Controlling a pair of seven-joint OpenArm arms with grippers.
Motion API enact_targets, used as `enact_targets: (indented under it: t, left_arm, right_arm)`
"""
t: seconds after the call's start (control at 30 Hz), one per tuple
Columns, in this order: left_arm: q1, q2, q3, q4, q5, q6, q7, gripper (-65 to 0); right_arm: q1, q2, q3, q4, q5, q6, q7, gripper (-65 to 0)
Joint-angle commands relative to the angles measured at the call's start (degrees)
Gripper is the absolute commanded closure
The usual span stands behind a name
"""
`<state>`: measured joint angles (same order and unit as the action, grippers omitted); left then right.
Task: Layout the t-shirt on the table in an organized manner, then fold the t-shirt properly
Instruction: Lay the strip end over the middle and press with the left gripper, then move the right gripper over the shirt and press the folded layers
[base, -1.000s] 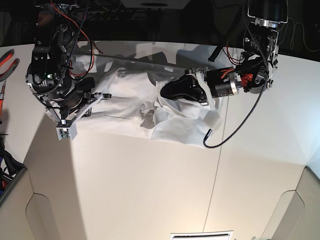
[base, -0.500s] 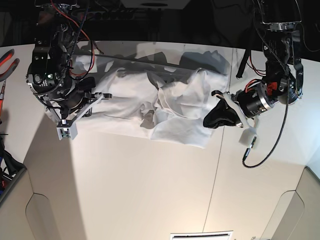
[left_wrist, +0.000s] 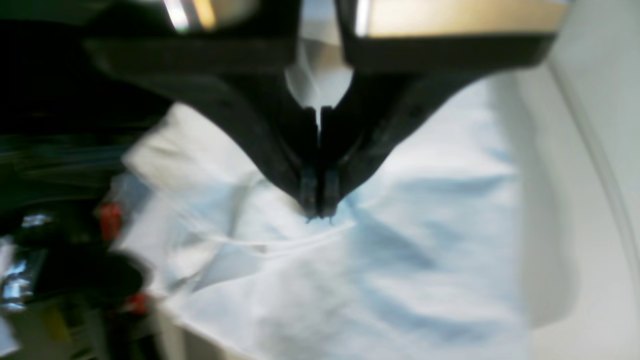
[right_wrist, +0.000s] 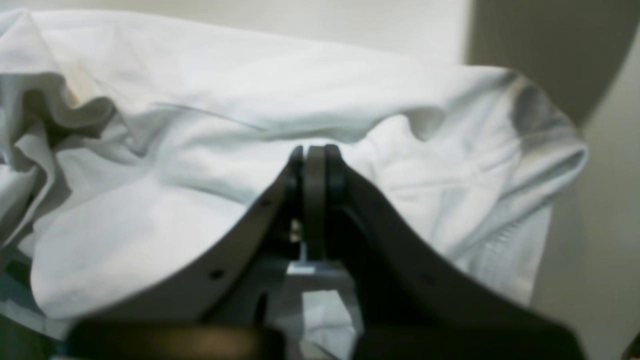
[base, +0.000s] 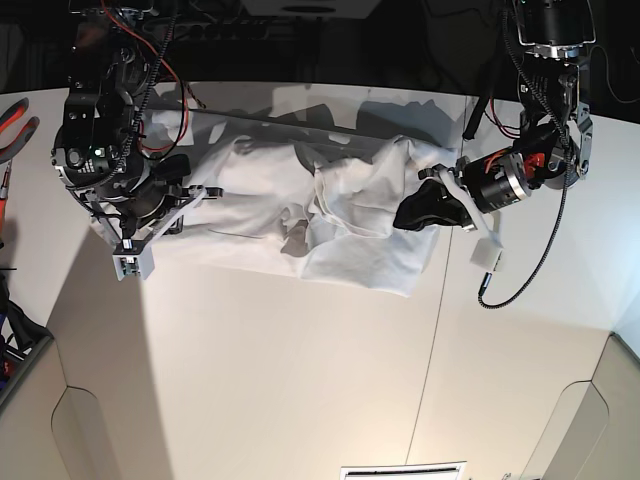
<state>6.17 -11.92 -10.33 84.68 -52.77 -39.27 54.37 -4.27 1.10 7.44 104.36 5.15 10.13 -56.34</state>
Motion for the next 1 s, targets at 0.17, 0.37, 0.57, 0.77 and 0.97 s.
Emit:
enact_targets:
  t: [0.17,0.37,0.57,0.77,0.97]
  left_arm:
    - [-0.57,-0.46,6.73,0.90,-2.49,-0.73,1.05,0.0]
    - [-0.59,-0.46,14.84,1.11,-2.78,-0.73,2.47,0.0]
    - [-0.59,-0.48,16.31,3.63,-6.56,-0.73,8.26,0.0]
    - [-0.61,-1.64,16.31,9.64,-22.67,-0.73,23.34,0.0]
    - [-0.61,-1.49,12.70,12.15,-3.87,-0.73,1.16,0.0]
  right_arm:
    - [0.61,0.13,0.04,1.01,0.46,0.39,1.22,0.0]
    - [0.59,0.13,0.04,1.01,0.44,0.39,1.20,0.0]
    - [0.61,0.13,0.04,1.01,0.46,0.39,1.22,0.0]
    - [0.61,0.13,0.04,1.01,0.46,0.39,1.22,0.0]
    - [0.59,0.15,0.04,1.01,0.44,0.39,1.25,0.0]
